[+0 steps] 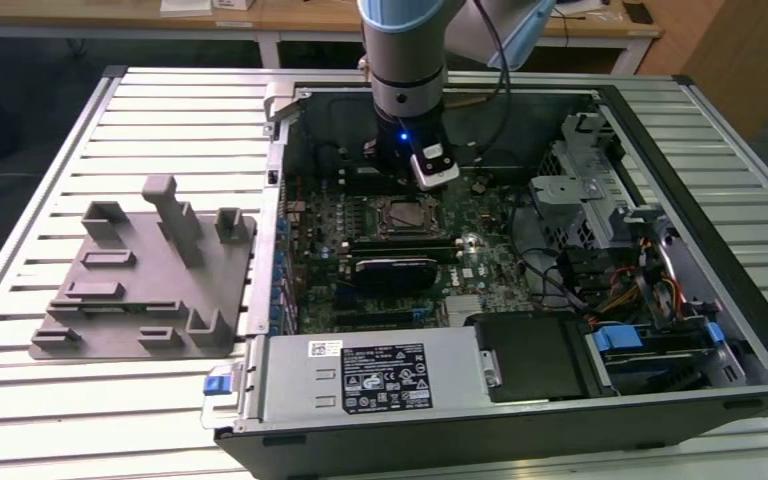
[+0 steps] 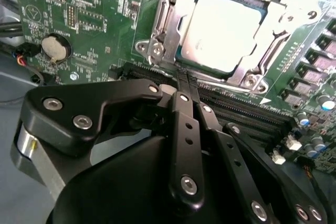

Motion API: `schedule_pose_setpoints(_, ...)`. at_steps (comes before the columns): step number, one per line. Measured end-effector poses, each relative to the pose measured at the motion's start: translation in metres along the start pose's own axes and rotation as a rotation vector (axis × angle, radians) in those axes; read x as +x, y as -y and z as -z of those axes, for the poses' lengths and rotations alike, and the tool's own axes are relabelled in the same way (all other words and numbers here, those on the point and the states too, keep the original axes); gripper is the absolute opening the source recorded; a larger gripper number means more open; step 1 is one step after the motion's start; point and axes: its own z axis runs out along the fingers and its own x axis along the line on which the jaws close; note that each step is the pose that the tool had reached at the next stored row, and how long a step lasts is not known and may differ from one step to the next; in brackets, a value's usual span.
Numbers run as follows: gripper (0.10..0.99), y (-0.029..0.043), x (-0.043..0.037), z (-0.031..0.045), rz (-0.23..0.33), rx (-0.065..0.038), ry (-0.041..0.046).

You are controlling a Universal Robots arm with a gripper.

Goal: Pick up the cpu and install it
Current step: 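Install the first cpu locking lever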

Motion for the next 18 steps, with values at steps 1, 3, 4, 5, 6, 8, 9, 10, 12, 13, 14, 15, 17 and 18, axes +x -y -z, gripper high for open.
schedule_pose_setpoints(1,0.106,0.0010,-0.0001,-0.0004,0.000,0.000,0.0001)
schedule_pose_setpoints(3,0.106,0.0018,-0.0002,-0.0018,-0.001,0.000,0.0004)
schedule_pose_setpoints(4,0.106,0.0020,-0.0001,-0.0024,-0.001,-0.001,0.0003)
schedule_pose_setpoints(5,0.106,0.0022,-0.0001,-0.0027,-0.001,0.000,0.0003)
schedule_pose_setpoints(6,0.106,0.0022,-0.0002,-0.0026,-0.001,0.000,0.0001)
schedule_pose_setpoints(8,0.106,0.0024,-0.0002,-0.0026,-0.002,-0.007,-0.0015)
schedule_pose_setpoints(9,0.106,0.0021,-0.0002,-0.0025,-0.002,-0.009,-0.0015)
schedule_pose_setpoints(10,0.106,0.0017,-0.0004,-0.0015,-0.002,-0.010,-0.0011)
schedule_pose_setpoints(12,0.106,0.0010,-0.0008,0.0032,-0.002,-0.009,-0.0015)
schedule_pose_setpoints(13,0.106,0.0006,-0.0011,0.0060,-0.002,-0.009,-0.0015)
schedule_pose_setpoints(14,0.106,0.0002,-0.0013,0.0085,-0.002,-0.009,-0.0015)
schedule_pose_setpoints(15,0.106,-0.0003,-0.0016,0.0110,-0.003,-0.009,-0.0015)
schedule_pose_setpoints(17,0.106,-0.0010,-0.0021,0.0152,-0.003,-0.009,-0.0015)
schedule_pose_setpoints(18,0.106,-0.0013,-0.0022,0.0167,-0.003,-0.009,-0.0015)
